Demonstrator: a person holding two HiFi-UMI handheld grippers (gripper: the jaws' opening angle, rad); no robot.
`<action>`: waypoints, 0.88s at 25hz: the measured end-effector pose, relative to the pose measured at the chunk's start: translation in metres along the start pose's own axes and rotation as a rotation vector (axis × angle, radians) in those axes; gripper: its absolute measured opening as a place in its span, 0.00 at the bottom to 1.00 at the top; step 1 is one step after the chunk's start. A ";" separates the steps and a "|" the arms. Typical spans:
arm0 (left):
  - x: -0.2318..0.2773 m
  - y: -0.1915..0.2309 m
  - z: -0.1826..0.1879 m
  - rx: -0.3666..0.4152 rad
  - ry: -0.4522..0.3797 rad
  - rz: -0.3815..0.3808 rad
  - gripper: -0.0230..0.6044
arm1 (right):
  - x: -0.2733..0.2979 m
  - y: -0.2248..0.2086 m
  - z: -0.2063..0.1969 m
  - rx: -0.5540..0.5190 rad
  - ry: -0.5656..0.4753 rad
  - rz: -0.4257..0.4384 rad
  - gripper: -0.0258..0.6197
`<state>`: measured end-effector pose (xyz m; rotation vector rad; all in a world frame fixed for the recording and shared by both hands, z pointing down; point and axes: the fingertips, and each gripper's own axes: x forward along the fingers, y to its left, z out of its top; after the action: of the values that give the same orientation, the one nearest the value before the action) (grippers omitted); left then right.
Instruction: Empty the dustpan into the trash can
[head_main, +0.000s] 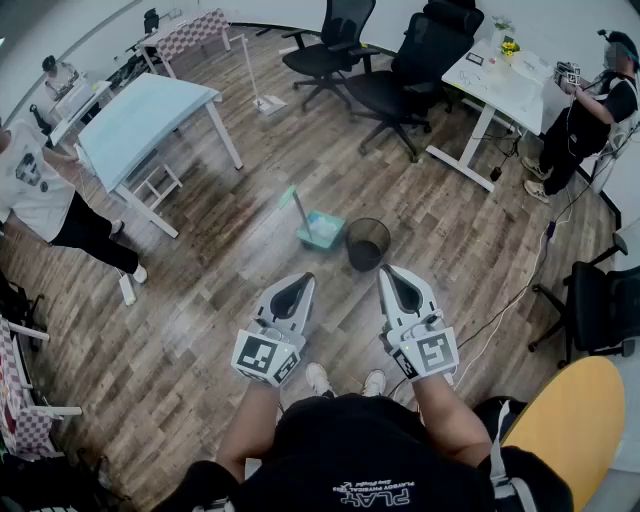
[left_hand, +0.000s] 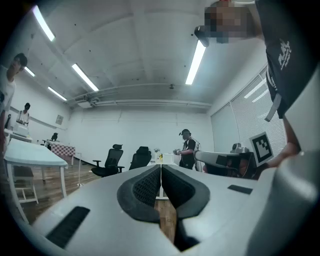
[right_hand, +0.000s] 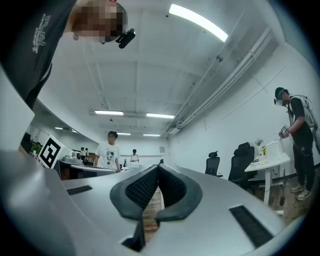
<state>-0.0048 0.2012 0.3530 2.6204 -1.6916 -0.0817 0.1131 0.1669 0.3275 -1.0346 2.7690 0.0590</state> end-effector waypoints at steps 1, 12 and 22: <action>0.003 0.003 -0.001 -0.003 0.001 0.004 0.08 | 0.003 -0.001 -0.001 -0.008 0.001 0.003 0.08; 0.017 0.023 -0.011 -0.022 0.017 0.023 0.08 | 0.029 0.011 -0.017 -0.102 0.034 0.063 0.08; 0.011 0.057 -0.024 -0.034 0.042 0.025 0.08 | 0.046 0.024 -0.035 -0.095 0.030 0.048 0.08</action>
<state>-0.0505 0.1677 0.3796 2.5573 -1.6944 -0.0548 0.0576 0.1516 0.3525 -0.9983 2.8436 0.1848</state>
